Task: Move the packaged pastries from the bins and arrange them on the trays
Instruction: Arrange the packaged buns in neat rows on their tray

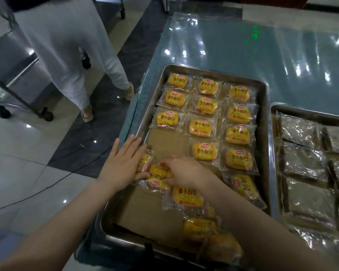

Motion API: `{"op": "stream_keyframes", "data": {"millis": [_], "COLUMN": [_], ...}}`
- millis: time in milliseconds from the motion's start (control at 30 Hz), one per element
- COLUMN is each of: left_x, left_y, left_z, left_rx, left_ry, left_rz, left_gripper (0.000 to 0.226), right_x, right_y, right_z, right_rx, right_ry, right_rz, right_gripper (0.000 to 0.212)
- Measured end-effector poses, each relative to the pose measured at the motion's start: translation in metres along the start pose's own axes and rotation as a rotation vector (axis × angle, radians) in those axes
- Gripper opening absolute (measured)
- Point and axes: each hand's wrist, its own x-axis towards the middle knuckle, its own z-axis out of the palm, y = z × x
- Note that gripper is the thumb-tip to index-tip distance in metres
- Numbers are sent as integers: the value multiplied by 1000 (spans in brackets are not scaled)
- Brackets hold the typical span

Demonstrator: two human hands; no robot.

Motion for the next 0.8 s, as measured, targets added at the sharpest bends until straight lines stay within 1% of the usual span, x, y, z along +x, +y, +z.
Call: {"op": "stream_keyframes", "data": {"millis": [100,233,267,367,433,467,567,600,667,800], "left_x": [0,1,2,6,5,4,3,4,9,26], "left_y": [11,21,22,21,13,8,-1,0,9,37], "left_z": [2,5,6,10,7,5,0,-2,-5,-4], "left_rx": [-35,-21,-5,-9,-65,-88,-116,-103,-60,-91], "left_ry": [5,17,4,-66,-128,-138,-89,-68,-29,67], "left_rz": [-6,-74,-77,17,93,128,168,153,85,-152], "left_gripper": [96,81,79,72,72,71,64,61,60,58], "right_x": [-12,-27,-30,-34,-36,-36,-38,-39,-42,-50], "right_y": [10,27,30,32,33,33,35,36,38,49], "right_z": [3,1,0,-1,-3,-4,-7,-8,-8,-6], "right_rx": [23,64,64,105,156,173,252,305,430,604], "right_ry": [-28,-44,-43,14,37,35,66,103,210,437], "right_rz": [64,189,223,306,338,344,356,367,399,506], "right_gripper": [50,24,21,25,39,41,30,26,25,30]}}
